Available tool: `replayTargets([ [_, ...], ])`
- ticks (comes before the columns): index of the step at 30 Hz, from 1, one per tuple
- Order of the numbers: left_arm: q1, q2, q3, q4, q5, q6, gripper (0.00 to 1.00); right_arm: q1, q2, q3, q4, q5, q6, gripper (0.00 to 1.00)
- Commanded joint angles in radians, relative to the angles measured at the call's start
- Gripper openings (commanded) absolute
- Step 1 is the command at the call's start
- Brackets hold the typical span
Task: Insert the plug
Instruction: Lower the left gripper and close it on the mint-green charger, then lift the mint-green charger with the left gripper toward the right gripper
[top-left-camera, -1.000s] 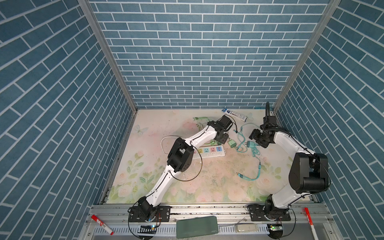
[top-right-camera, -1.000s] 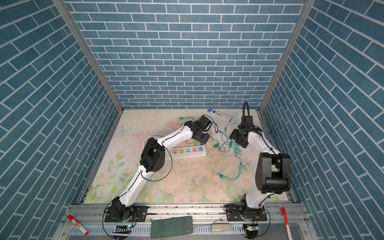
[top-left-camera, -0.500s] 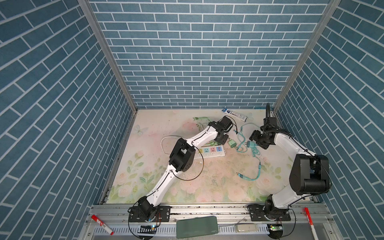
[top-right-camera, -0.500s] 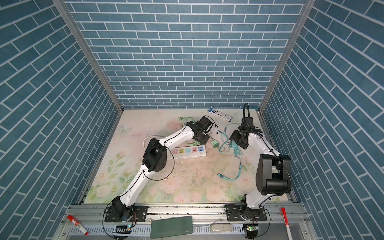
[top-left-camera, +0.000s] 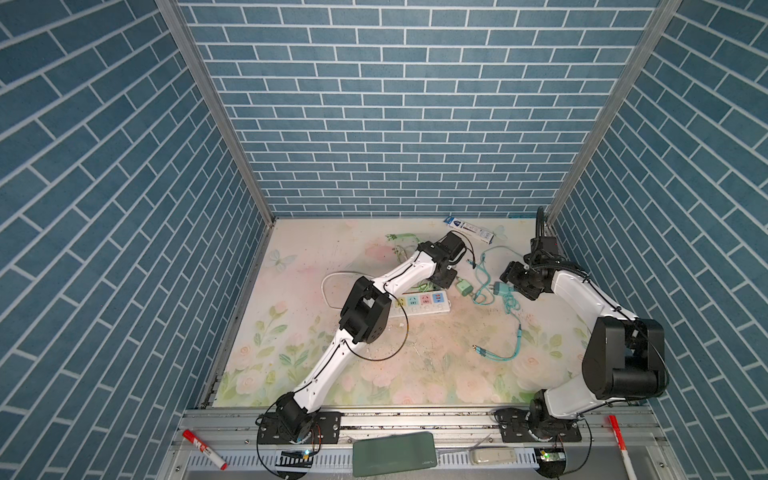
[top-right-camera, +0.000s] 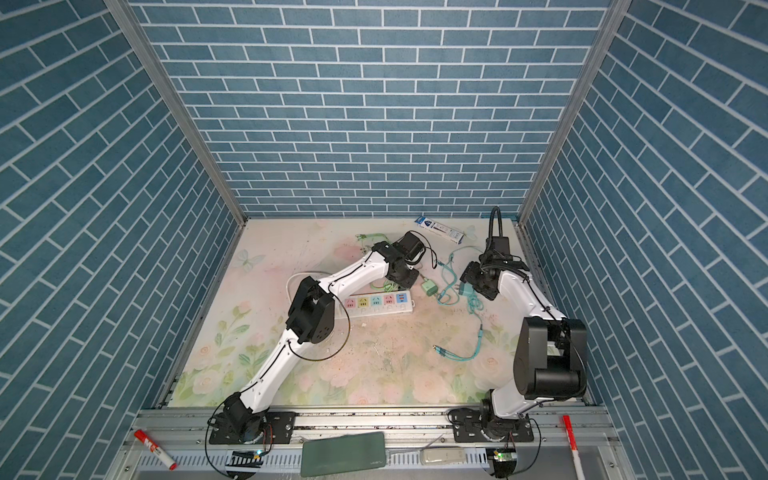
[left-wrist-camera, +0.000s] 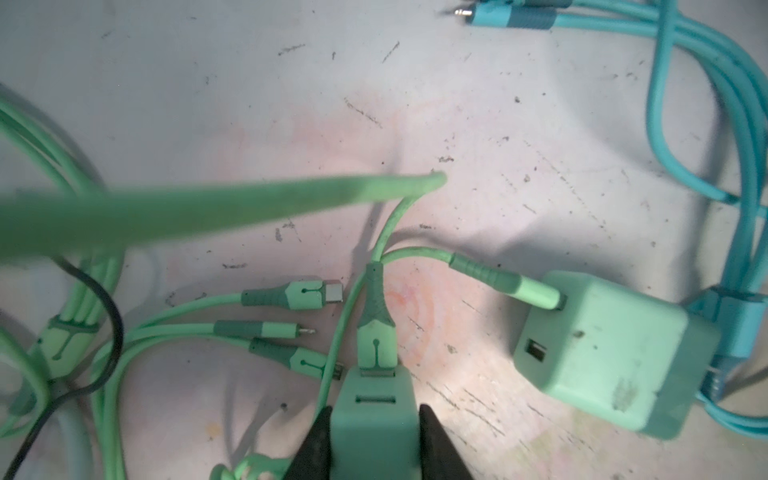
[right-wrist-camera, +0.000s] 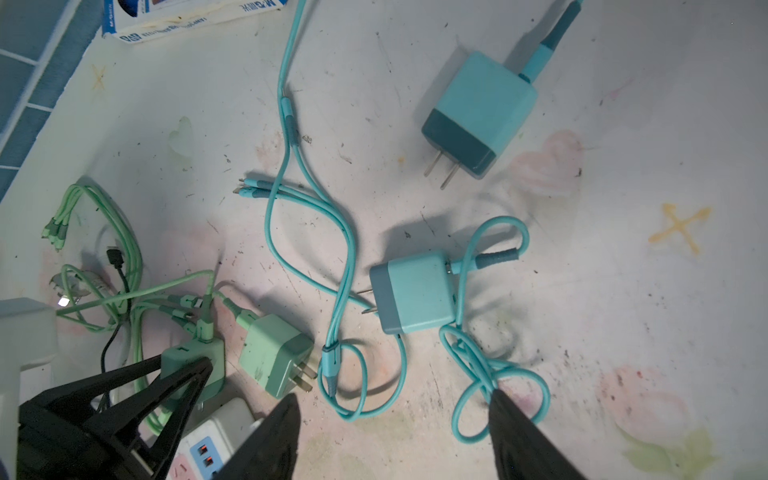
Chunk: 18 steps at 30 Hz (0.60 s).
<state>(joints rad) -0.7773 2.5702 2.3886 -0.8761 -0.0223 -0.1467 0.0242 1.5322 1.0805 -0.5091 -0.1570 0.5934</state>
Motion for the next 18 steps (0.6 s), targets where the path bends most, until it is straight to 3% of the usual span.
replayTargets([
  [1,0.003,-0.03,0.096,-0.045,-0.007,0.043,0.33,-0.004,-0.053,-0.027,0.0,-0.033,-0.021,0.72],
  [6,0.007,-0.029,0.199,-0.09,-0.011,0.075,0.33,-0.003,-0.101,-0.049,0.005,-0.03,-0.017,0.72],
  [9,0.009,-0.022,0.226,-0.132,-0.01,0.096,0.41,-0.002,-0.115,-0.059,0.002,-0.039,-0.017,0.72],
  [18,0.009,-0.021,0.13,-0.145,-0.002,0.02,0.47,-0.002,-0.134,-0.076,0.001,-0.04,-0.018,0.72],
])
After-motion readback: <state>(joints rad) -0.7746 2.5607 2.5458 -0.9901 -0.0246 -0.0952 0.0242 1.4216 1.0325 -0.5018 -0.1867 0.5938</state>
